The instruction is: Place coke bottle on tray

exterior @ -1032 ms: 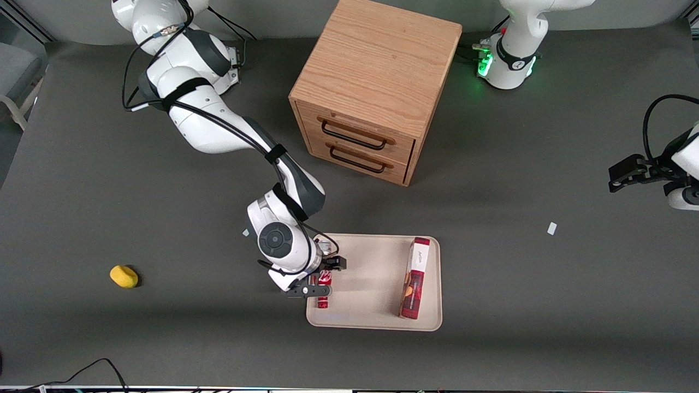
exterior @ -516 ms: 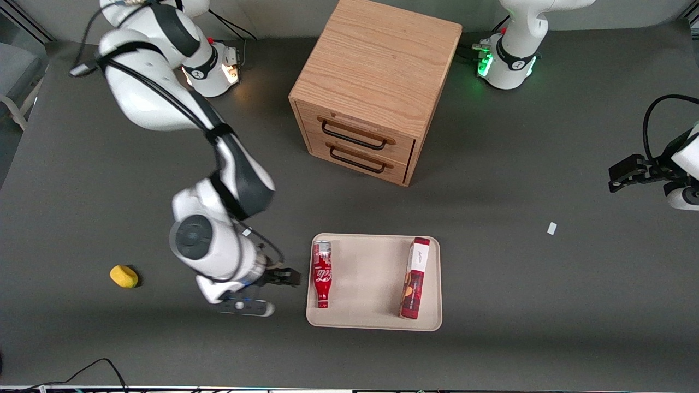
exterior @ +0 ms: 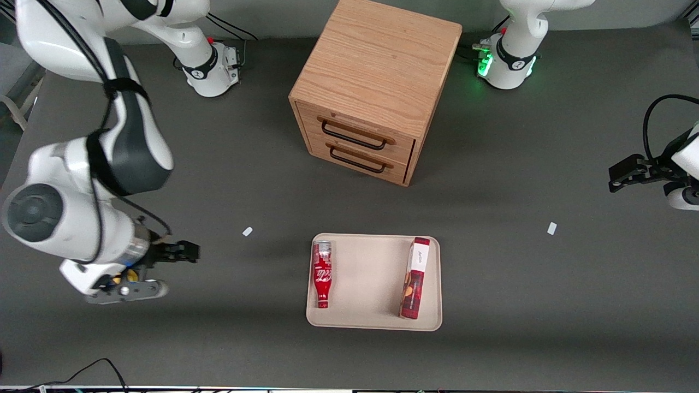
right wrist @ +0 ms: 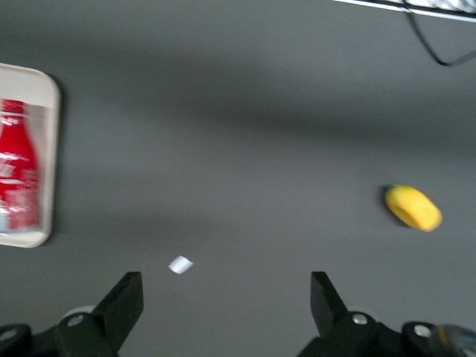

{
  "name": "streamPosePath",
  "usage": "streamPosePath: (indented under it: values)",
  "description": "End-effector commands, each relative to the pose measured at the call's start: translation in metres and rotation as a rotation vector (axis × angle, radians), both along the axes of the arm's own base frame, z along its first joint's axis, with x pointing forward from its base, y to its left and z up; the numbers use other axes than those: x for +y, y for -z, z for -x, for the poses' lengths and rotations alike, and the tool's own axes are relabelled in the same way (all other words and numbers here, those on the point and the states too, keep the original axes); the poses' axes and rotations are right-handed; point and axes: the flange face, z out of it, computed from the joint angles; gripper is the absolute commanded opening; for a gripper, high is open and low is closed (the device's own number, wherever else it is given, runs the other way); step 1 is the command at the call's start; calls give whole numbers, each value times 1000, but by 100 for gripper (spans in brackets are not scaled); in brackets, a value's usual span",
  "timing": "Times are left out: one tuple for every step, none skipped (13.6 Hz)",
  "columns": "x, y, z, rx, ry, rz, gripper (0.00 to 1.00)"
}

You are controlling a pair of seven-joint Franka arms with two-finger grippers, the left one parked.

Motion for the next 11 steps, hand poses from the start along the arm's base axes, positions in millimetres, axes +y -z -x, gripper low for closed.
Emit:
streamPosePath:
  values:
    - [-34, -14, 76, -31, 73, -51, 100]
    - [-42, -19, 89, -33, 132, -47, 100]
    - [-46, -32, 101, -41, 144, -46, 100]
    - [-53, -41, 112, -47, 156, -44, 100]
    - [-62, -51, 120, -57, 173, -45, 100]
    - [-64, -59, 125, -55, 179, -46, 100]
    - [-64, -66, 128, -55, 188, -62, 100]
    - [-68, -72, 128, -62, 202, -75, 100]
    - [-69, -78, 129, -73, 209, -77, 100]
    - [-66, -81, 129, -77, 213, -84, 100]
    - [-65, -83, 128, -81, 230, -87, 100]
